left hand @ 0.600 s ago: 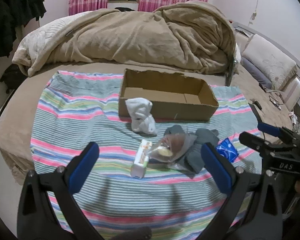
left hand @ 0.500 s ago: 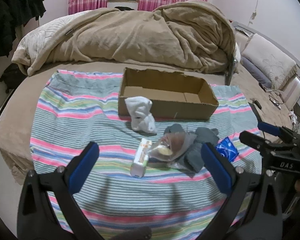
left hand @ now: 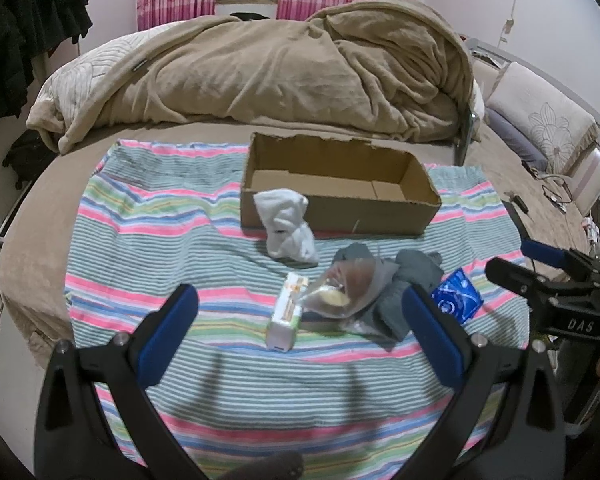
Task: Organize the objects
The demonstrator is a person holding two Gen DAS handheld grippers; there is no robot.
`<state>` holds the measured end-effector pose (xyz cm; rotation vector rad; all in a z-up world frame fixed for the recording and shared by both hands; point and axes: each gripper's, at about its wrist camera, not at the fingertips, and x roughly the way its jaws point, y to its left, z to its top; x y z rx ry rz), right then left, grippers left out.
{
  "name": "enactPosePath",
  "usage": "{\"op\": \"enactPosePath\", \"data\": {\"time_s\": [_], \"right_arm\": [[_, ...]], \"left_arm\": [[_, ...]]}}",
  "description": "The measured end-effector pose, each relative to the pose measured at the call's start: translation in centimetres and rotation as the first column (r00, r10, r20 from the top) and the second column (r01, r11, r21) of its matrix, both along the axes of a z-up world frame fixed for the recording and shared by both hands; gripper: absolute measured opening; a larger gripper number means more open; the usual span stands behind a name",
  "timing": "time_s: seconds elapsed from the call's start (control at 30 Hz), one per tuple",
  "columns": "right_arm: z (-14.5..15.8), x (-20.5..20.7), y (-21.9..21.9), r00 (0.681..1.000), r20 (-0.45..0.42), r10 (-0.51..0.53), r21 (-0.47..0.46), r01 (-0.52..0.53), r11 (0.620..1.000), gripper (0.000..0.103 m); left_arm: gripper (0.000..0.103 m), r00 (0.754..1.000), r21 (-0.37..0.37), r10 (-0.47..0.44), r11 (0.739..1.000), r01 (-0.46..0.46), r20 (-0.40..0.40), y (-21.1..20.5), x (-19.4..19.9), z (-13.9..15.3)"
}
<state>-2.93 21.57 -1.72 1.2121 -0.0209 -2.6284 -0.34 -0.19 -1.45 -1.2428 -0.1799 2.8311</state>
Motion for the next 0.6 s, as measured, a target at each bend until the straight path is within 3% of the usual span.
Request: {"op": "enactPosePath", "data": {"time_s": [0.6], "right_arm": [[0.02,-0.02,0.07,1.000,0.006,-0.001,-0.004,0.001,1.000,0.097]], "left_arm": [[0.102,1.000,0.002,0.000,1.000,-0.001,0.009,-0.39,-0.09,0.17]]}}
